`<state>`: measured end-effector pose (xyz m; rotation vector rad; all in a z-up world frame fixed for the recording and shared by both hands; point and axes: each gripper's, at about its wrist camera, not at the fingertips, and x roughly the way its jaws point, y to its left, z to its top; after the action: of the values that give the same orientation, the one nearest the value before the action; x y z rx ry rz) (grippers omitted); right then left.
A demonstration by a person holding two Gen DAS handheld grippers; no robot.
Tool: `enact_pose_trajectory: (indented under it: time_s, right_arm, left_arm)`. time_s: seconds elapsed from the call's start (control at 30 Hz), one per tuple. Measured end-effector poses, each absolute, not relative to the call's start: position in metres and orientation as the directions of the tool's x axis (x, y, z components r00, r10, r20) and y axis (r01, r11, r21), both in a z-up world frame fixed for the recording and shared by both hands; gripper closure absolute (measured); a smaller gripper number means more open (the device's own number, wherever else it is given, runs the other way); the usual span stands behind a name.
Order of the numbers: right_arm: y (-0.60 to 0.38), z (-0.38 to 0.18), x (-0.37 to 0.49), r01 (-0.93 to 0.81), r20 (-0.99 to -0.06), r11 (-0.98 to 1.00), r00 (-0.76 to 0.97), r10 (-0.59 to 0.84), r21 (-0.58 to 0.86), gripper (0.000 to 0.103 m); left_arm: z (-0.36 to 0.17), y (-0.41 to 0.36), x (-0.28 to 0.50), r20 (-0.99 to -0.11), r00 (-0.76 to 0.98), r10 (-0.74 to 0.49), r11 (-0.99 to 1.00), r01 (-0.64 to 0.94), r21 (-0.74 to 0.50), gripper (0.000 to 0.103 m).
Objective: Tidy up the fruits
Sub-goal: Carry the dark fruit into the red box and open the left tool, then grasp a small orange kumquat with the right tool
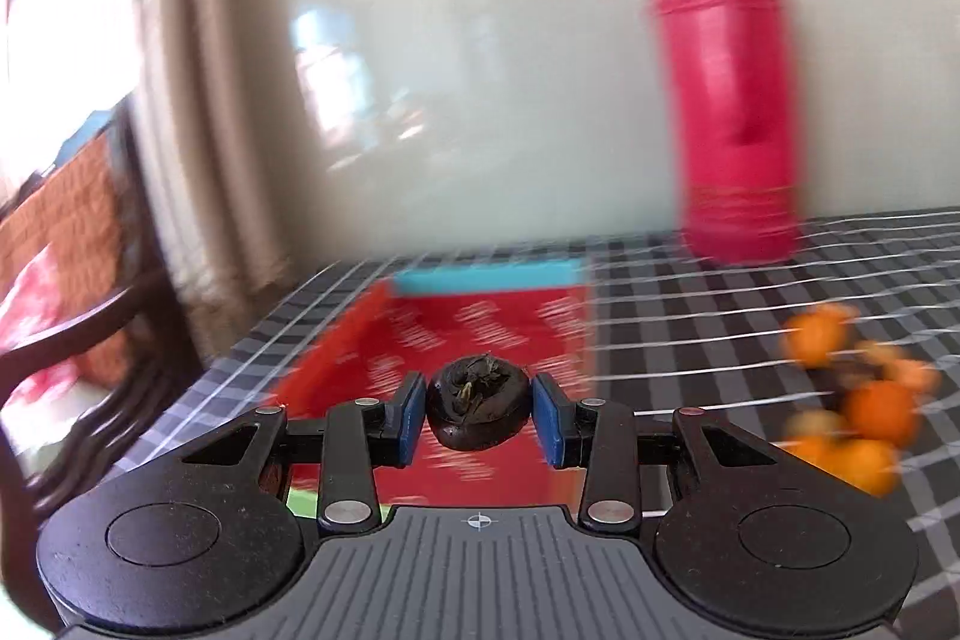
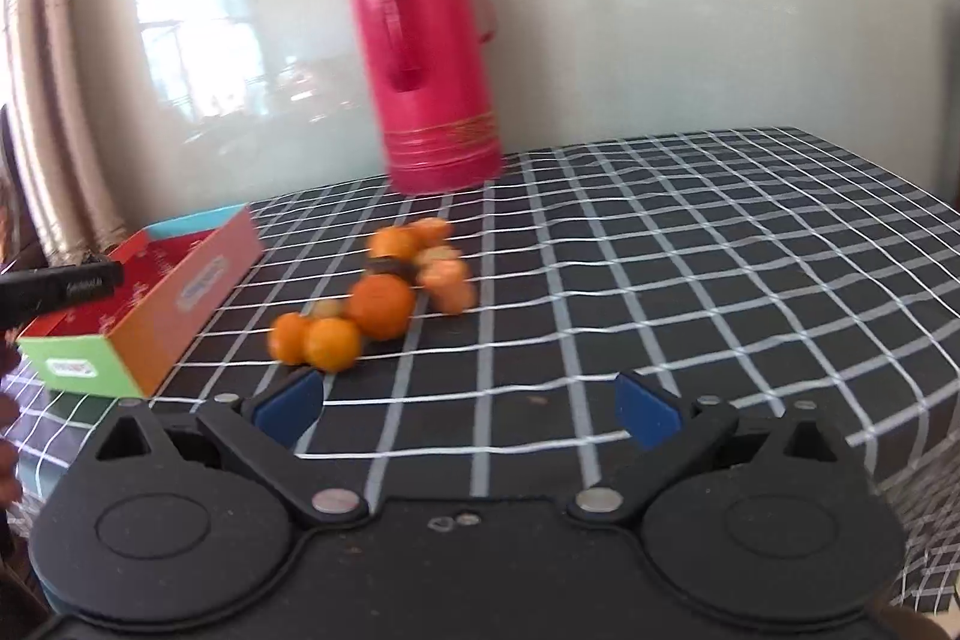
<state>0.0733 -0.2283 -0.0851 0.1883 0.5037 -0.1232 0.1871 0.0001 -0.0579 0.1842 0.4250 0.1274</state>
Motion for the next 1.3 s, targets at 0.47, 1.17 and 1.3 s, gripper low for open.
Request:
enact_pose_trajectory:
  time_s: [0.47,1.17,1.3]
  right_arm:
    - [-0.200,-0.093,0.140,0.055,-0.499,0.979,0.865,0.051,0.196,0.042]
    - [-0.186,-0.102,0.157,0.035,-0.466,0.970,0.880,0.085,0.241,0.078]
    - [-0.159,-0.083,0.153,-0.107,-0.378,0.964,0.905,0.196,0.243,0.078]
  left_arm:
    - [-0.064,0.049,0.203,-0.454,0.844,0.285,0.959,-0.251,0.136,0.020]
    - [-0.056,0.109,0.142,-0.408,0.839,0.360,0.926,-0.376,0.044,0.007]
    - [-0.061,0.125,0.142,-0.434,0.813,0.388,0.906,-0.422,0.019,0.006]
